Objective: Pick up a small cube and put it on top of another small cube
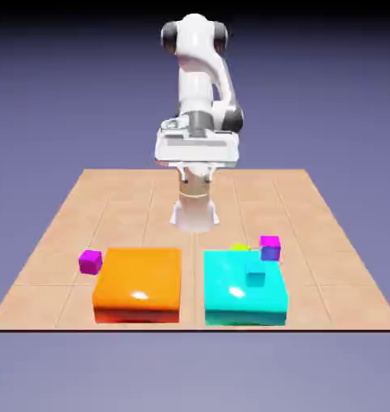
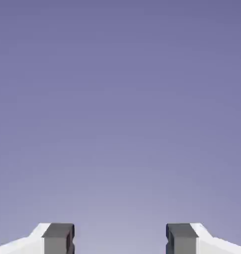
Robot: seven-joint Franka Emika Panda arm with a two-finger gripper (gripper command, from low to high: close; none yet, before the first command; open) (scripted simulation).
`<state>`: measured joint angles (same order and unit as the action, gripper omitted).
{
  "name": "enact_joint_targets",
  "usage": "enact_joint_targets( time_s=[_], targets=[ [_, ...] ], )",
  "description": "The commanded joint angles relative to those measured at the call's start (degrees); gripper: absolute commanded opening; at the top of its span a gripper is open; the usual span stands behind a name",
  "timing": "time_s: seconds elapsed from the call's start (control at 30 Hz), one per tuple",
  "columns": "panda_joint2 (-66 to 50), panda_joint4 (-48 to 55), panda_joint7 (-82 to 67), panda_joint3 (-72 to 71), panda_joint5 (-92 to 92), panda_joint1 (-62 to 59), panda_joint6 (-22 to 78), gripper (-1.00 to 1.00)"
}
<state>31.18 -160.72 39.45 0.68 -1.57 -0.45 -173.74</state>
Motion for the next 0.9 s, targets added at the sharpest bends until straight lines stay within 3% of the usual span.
enact_joint_targets(
  time_s=[0.0, 0.87],
  targets=[
    [-1.23, 0.24, -2.50, 0.57, -1.30, -0.95, 0.22, 0.00],
    [-33.17, 6.36, -67.28, 15.31, -35.16, -25.56, 6.00, 0.00]
  ],
)
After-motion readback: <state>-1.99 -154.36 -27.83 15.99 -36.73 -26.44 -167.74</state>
